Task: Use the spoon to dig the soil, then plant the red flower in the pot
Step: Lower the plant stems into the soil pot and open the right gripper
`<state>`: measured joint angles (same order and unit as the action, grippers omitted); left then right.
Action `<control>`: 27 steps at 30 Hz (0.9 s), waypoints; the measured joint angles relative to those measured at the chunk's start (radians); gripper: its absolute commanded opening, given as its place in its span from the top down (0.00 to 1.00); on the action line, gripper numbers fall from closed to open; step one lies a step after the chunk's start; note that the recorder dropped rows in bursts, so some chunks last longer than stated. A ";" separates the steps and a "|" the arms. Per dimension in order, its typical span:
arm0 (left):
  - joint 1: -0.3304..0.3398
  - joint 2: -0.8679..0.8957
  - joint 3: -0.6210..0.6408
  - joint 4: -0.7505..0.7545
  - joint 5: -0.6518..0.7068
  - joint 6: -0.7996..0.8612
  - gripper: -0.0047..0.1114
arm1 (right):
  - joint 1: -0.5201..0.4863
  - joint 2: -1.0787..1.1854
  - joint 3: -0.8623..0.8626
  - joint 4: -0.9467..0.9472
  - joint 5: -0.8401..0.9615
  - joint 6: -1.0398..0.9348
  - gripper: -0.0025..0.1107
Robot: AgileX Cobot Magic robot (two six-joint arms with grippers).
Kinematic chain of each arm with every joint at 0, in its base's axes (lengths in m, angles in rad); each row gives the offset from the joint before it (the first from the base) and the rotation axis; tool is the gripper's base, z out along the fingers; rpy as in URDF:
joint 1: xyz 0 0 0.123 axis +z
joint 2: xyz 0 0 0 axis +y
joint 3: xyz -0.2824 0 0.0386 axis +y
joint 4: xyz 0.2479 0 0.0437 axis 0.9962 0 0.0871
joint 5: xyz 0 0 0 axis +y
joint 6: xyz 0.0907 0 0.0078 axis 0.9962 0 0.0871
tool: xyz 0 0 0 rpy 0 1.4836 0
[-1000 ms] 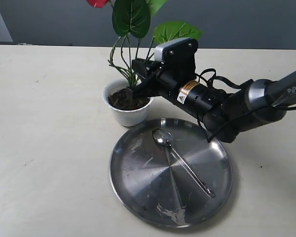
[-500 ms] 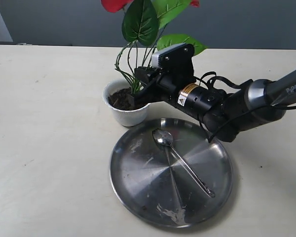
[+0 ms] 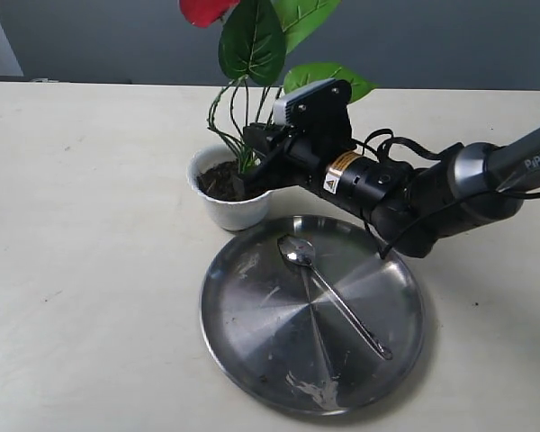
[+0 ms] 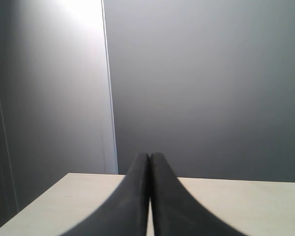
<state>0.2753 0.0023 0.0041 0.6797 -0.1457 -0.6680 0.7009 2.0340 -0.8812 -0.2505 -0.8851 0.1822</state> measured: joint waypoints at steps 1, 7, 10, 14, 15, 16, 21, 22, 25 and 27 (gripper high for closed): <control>0.000 0.000 0.000 0.000 0.000 0.000 0.96 | 0.000 -0.002 0.000 -0.002 0.005 0.000 0.85; 0.000 0.000 0.000 0.000 0.000 0.000 0.96 | 0.000 0.006 0.003 -0.040 0.090 0.007 0.80; 0.000 0.000 0.000 0.000 0.000 0.000 0.96 | 0.000 0.006 0.003 -0.078 0.091 0.026 0.80; 0.000 0.000 0.000 0.000 0.000 0.000 0.96 | 0.000 -0.006 0.003 -0.129 0.119 0.057 0.80; 0.000 0.000 0.000 0.000 0.000 0.000 0.96 | 0.000 -0.016 0.003 -0.131 0.132 0.059 0.80; 0.000 0.000 0.000 0.000 0.000 0.000 0.96 | 0.000 -0.036 0.003 -0.134 0.155 0.061 0.80; 0.000 0.000 0.000 0.000 0.000 0.000 0.96 | 0.000 -0.109 0.003 -0.136 0.308 0.063 0.80; 0.000 0.000 0.000 0.000 0.000 0.000 0.96 | 0.000 -0.121 0.003 -0.136 0.348 0.063 0.80; 0.000 0.000 0.000 0.000 0.000 0.000 0.96 | 0.000 -0.155 0.003 -0.133 0.433 0.063 0.80; 0.000 0.000 0.000 0.000 0.000 0.000 0.96 | 0.000 -0.168 0.003 -0.132 0.454 0.063 0.80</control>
<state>0.2753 0.0023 0.0041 0.6797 -0.1457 -0.6680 0.7009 1.8662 -0.8779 -0.3825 -0.4312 0.2457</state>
